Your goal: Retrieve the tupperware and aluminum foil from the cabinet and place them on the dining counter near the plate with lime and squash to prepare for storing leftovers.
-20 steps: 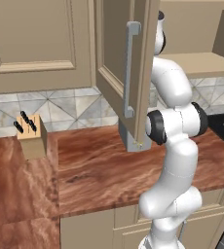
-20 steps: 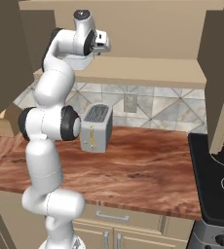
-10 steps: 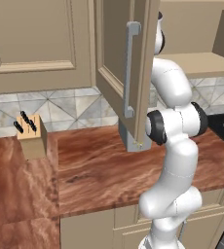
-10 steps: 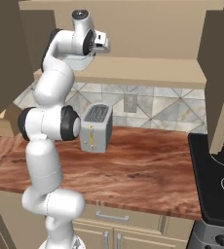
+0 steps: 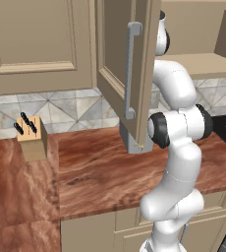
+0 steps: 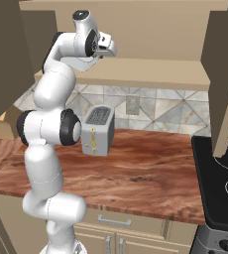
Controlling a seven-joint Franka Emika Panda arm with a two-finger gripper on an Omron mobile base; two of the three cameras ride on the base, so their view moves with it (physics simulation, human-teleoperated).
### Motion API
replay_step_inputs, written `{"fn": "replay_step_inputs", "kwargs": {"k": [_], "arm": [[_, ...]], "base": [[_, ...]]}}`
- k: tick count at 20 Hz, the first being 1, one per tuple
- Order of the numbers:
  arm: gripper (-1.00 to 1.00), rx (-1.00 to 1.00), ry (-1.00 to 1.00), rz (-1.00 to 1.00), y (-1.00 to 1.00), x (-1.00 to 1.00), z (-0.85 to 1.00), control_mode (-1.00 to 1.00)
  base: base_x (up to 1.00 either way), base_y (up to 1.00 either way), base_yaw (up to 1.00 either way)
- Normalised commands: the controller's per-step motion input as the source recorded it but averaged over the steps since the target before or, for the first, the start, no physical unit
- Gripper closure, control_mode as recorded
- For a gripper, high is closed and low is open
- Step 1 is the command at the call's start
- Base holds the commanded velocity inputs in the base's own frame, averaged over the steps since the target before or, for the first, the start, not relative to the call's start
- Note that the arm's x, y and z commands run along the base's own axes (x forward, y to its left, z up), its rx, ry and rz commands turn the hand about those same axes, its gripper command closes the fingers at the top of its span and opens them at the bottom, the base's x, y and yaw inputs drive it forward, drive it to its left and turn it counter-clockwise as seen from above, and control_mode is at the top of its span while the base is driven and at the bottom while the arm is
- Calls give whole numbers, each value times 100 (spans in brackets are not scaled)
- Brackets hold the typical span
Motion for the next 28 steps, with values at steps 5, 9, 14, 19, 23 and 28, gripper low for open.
{"fn": "replay_step_inputs", "kwargs": {"k": [5,9,14,19,23,28], "arm": [[100,1,-17,-14,-88,-96,-8,-100],[100,0,-32,-5,-71,-100,0,-100],[100,0,-38,0,-54,-100,8,-100],[100,4,-33,0,-39,-100,28,-100],[100,11,-2,0,-39,-100,57,-100],[100,5,15,0,-15,-100,35,-100]], "base": [[0,0,0],[0,0,0],[0,0,0],[0,0,0],[0,0,0],[0,0,0]]}}
